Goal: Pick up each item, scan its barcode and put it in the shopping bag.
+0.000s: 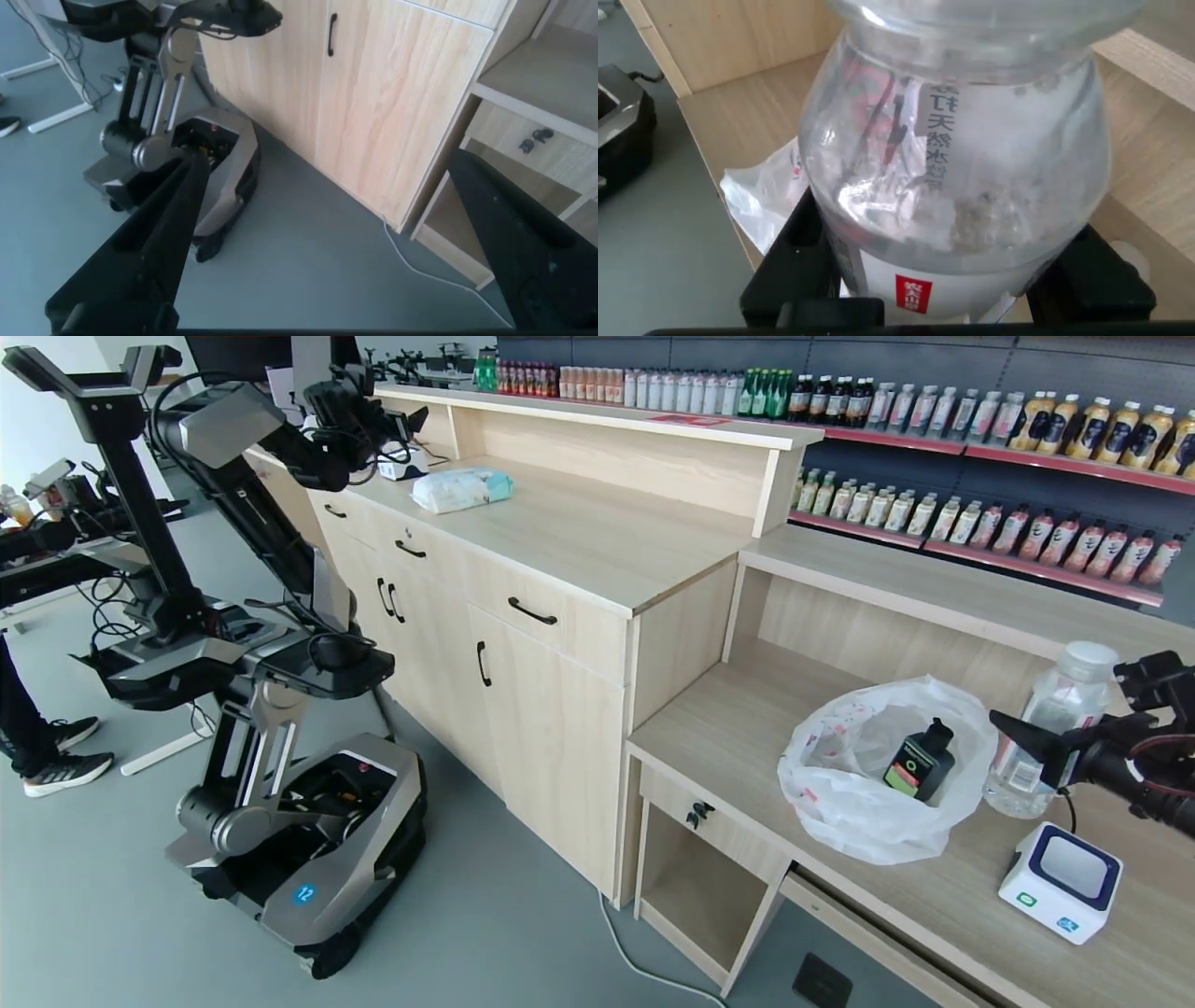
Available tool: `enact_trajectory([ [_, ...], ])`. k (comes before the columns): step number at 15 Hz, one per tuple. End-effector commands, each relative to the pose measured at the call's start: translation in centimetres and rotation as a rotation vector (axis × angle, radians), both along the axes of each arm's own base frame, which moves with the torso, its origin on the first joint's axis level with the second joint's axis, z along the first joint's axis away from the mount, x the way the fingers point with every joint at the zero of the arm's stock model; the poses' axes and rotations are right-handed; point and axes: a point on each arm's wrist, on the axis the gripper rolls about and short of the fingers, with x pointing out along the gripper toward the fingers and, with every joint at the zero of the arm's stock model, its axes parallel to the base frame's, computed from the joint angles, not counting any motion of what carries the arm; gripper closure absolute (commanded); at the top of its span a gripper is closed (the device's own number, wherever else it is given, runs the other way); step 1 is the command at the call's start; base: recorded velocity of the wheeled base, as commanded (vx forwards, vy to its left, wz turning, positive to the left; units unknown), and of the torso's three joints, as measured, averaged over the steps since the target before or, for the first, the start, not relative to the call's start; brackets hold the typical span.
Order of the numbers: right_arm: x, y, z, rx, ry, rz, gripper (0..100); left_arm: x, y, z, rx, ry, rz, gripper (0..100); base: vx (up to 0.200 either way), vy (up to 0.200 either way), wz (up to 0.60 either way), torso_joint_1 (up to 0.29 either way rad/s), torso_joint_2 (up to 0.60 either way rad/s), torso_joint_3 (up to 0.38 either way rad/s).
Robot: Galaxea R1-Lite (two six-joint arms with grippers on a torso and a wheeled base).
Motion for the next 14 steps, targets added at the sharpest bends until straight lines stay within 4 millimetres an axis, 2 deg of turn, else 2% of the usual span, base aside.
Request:
enact_trajectory([
  [1, 2.1, 0.3, -3.6, 0.048, 0.064, 0.034, 100, 0.0, 0.0, 0.0, 0.000, 0.000, 0.001, 0, 0.000, 0.000, 0.00, 0.000, 0.00, 0.000],
  [10, 5.9, 2.0, -6.8, 0.055, 0.044, 0.115, 100, 0.0, 0.0, 0.0, -0.002, -0.001, 0.001, 0, 0.000, 0.000, 0.00, 0.000, 0.00, 0.000],
  [14, 7.9, 2.8, -7.1, 0.040, -0.013, 0.148, 100, 0.0, 0.0, 0.0, 0.000, 0.000, 0.001, 0, 0.000, 0.000, 0.00, 0.000, 0.00, 0.000],
])
